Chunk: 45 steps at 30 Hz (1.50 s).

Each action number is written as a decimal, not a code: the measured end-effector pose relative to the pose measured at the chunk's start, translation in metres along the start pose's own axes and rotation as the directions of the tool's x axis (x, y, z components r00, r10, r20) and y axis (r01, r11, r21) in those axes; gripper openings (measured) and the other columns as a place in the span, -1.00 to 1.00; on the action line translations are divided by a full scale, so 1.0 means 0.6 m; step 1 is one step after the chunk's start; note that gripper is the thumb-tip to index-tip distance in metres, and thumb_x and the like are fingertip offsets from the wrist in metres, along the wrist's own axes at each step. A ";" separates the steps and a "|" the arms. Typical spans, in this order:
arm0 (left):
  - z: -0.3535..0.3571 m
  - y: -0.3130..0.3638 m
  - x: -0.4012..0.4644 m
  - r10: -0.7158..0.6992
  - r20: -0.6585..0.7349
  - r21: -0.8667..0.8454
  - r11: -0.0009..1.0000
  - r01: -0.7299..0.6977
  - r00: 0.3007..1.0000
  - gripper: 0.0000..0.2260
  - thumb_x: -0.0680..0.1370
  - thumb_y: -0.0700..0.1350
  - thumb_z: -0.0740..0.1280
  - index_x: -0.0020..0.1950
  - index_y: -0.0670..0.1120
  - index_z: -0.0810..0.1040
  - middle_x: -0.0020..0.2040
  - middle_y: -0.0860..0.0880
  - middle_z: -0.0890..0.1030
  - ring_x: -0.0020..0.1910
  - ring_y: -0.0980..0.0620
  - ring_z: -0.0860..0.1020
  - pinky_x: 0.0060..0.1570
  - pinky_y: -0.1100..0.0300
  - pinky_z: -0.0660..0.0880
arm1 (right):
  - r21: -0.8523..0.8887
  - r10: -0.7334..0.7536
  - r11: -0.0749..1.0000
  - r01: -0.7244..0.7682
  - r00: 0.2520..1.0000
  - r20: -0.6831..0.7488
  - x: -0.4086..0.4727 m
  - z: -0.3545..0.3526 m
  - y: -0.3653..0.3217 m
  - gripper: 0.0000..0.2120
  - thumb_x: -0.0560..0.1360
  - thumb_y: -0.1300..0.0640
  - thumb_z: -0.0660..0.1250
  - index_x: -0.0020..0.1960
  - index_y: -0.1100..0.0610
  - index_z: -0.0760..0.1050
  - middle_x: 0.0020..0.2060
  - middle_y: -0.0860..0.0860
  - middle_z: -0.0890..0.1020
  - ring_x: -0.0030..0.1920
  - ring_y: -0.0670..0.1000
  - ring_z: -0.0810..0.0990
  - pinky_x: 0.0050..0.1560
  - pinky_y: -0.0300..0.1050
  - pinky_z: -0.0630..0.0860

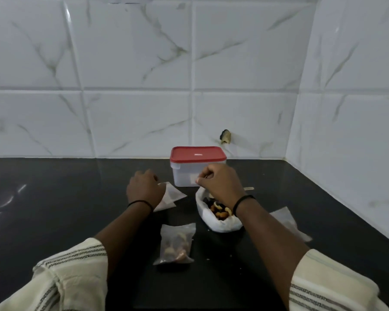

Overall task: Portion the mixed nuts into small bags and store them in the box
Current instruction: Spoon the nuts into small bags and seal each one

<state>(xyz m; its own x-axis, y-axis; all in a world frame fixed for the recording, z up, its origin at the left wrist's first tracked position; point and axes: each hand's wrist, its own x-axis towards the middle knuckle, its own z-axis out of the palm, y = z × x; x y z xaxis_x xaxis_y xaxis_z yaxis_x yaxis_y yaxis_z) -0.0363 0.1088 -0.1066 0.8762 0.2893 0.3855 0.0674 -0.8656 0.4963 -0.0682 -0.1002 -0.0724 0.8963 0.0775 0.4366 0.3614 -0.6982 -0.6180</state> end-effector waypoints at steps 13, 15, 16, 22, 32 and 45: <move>0.044 -0.046 0.041 -0.035 0.046 0.119 0.992 0.029 0.998 -0.74 0.46 0.16 0.37 0.07 0.09 0.66 0.12 -0.11 0.57 0.13 -0.17 0.48 0.09 0.03 0.44 | -0.104 -0.189 0.975 0.197 0.978 0.088 0.023 0.078 0.015 -0.93 0.49 0.03 0.42 -0.14 -0.03 0.56 -0.27 -0.14 0.62 -0.21 -0.12 0.59 -0.10 -0.08 0.61; 0.042 -0.044 0.040 0.002 -0.040 0.037 0.999 -0.001 0.999 -0.83 0.45 0.09 0.40 -0.04 0.08 0.69 0.03 -0.07 0.59 0.06 -0.13 0.51 0.02 0.04 0.48 | -0.108 -0.193 0.974 0.201 0.978 0.080 0.021 0.077 0.014 -0.94 0.49 0.03 0.42 -0.12 -0.01 0.57 -0.25 -0.12 0.64 -0.21 -0.12 0.60 -0.10 -0.05 0.62; 0.040 -0.042 0.037 0.029 -0.087 -0.013 0.999 -0.031 0.996 -0.87 0.46 0.06 0.40 -0.08 0.06 0.69 -0.02 -0.05 0.60 0.01 -0.09 0.52 -0.04 0.07 0.48 | -0.107 -0.191 0.974 0.198 0.979 0.072 0.019 0.076 0.015 -0.94 0.49 0.04 0.42 -0.11 0.00 0.58 -0.25 -0.10 0.65 -0.22 -0.11 0.60 -0.11 -0.04 0.62; 0.022 -0.001 0.007 0.137 -0.265 -0.258 0.944 -0.207 0.954 -0.94 0.51 -0.12 0.40 -0.15 -0.08 0.60 -0.20 0.02 0.55 -0.21 0.08 0.48 -0.29 0.30 0.30 | -0.102 -0.203 0.974 0.204 0.979 0.022 0.011 0.071 0.016 -0.95 0.50 0.07 0.41 -0.10 0.03 0.59 -0.27 -0.07 0.66 -0.24 -0.09 0.60 -0.13 -0.05 0.62; 0.018 0.043 -0.045 0.397 -0.341 -0.356 0.785 -0.508 0.852 -0.97 0.51 -0.17 0.41 -0.09 -0.10 0.58 -0.21 0.04 0.59 -0.23 0.12 0.55 -0.20 0.24 0.53 | 0.185 0.072 0.981 -0.051 0.991 -0.108 0.012 0.071 0.006 -0.57 0.64 -0.15 0.17 -0.14 0.14 0.61 -0.35 0.02 0.67 -0.42 -0.14 0.58 -0.20 -0.05 0.62; 0.031 0.053 -0.060 0.399 -0.214 -0.602 0.665 -0.442 0.892 -0.83 0.51 -0.06 0.44 0.05 -0.09 0.61 -0.07 0.06 0.64 -0.09 0.14 0.61 -0.11 0.18 0.60 | 0.505 0.176 0.856 -0.113 0.981 -0.078 0.011 0.059 0.007 -0.80 0.58 0.09 0.35 -0.14 0.14 0.65 -0.33 0.02 0.70 -0.29 0.01 0.68 -0.34 -0.16 0.60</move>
<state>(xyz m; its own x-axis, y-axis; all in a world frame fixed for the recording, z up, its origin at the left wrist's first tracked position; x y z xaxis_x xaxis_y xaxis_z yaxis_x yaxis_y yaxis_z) -0.0566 0.0633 -0.1191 0.7062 -0.0004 0.7081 -0.6300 -0.4568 0.6280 -0.0515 -0.0772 -0.0952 0.9230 -0.1021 0.3709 0.3378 -0.2464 -0.9084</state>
